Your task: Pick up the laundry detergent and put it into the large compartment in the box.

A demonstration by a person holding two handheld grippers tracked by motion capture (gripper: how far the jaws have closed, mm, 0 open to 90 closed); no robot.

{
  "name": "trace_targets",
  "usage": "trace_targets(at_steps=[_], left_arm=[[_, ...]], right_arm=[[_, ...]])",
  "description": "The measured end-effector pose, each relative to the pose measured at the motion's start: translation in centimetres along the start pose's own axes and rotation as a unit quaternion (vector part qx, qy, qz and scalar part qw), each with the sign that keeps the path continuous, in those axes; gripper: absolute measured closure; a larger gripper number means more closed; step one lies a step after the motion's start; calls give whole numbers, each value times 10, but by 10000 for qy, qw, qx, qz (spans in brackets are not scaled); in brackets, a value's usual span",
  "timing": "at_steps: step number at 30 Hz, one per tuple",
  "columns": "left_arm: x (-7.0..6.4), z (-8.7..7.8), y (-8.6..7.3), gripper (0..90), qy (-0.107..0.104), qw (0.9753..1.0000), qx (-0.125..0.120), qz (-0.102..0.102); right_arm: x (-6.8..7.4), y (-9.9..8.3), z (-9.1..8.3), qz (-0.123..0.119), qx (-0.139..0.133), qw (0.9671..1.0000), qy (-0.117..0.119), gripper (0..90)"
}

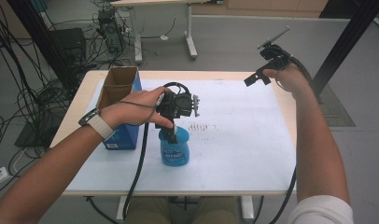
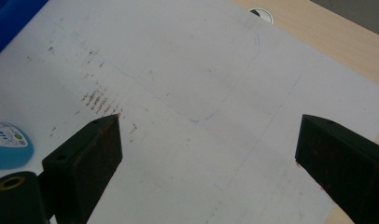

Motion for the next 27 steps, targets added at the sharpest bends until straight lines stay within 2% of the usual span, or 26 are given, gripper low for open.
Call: trace_targets(at_steps=[17,27], left_arm=[[-3,9,1,107,-48,10000,25,3],[-5,14,2,117,-15,9999,111,85]], right_arm=[[-1,-1,2,18,11,10000,9,72],[-1,-1,2,19,3,10000,12,71]])
Point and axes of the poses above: each handheld gripper's, and its own axes: z roughly forward along the jaws, y roughly out of its top, x roughly to its left, the point moved 8 cm from there along z, roughly forward along the jaws, and after that the axes turned 15 degrees about y, right-handed, at the moved point
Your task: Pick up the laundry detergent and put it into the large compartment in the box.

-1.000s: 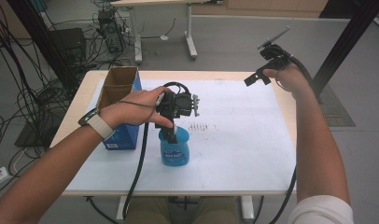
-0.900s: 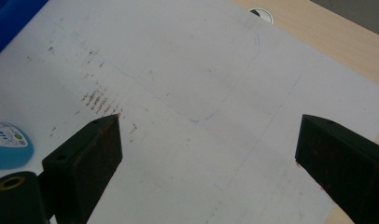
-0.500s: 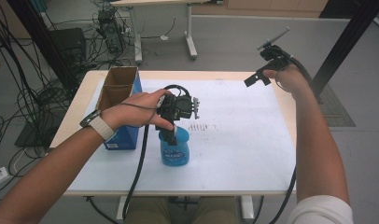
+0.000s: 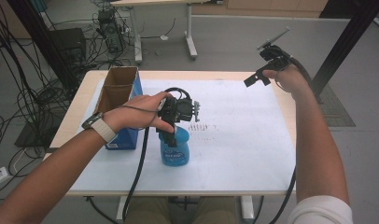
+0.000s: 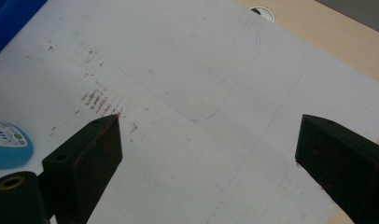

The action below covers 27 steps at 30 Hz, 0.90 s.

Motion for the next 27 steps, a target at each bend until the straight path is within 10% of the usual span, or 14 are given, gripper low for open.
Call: trace_targets(at_steps=[27], left_arm=[[-7,17,2,146,40,9999,130,86]], right_arm=[[1,-1,0,5,-17,10000,20,71]])
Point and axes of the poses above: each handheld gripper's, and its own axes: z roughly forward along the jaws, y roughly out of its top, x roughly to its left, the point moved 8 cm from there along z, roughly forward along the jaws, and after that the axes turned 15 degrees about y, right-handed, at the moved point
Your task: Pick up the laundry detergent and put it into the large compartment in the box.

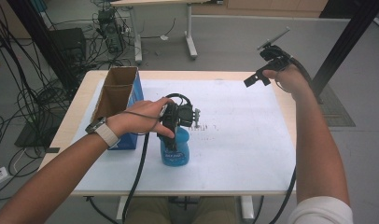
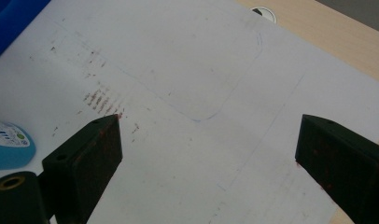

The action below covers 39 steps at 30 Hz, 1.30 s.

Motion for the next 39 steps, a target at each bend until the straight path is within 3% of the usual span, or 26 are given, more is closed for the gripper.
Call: trace_targets(at_steps=[16,25,33,39], left_arm=[[-4,4,0,206,63,10000,-9,20],[-5,4,-1,298,101,9999,-36,28],[-4,5,-1,370,4,10000,-38,10],[-5,5,-2,373,1,10000,-41,12]], right_arm=[[0,0,0,9,26,10000,8,71],[1,0,1,-8,29,10000,9,72],[1,0,1,-17,29,10000,6,72],[1,0,1,-20,38,10000,5,72]])
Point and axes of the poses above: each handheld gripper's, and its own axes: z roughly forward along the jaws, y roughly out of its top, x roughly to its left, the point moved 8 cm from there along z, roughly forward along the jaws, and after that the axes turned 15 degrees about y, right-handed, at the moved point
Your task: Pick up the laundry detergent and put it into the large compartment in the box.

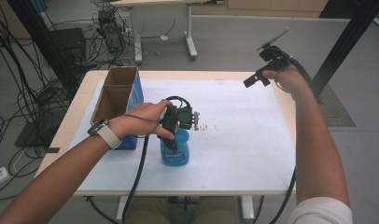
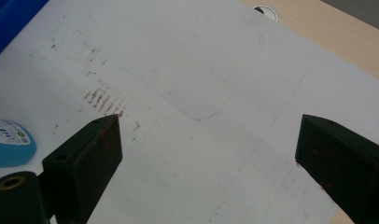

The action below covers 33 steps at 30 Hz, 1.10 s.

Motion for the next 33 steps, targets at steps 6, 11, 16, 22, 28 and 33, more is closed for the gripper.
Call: trace_targets(at_steps=[6,11,16,22,28,33], left_arm=[[0,0,0,374,4,10000,14,5],[-1,0,1,374,13,10000,25,2],[-1,0,1,374,4,10000,40,-4],[-1,0,1,376,3,10000,42,-53],[-1,0,1,376,6,10000,49,-48],[-1,0,1,376,8,10000,41,-42]], right_arm=[[0,0,-1,4,-6,10000,-6,72],[0,-1,-1,9,8,10000,-13,72],[0,-1,-1,-4,-2,10000,-6,76],[0,-1,-2,8,-1,10000,-7,76],[0,-2,-2,14,3,10000,-11,76],[1,-1,-2,3,11,10000,-9,76]])
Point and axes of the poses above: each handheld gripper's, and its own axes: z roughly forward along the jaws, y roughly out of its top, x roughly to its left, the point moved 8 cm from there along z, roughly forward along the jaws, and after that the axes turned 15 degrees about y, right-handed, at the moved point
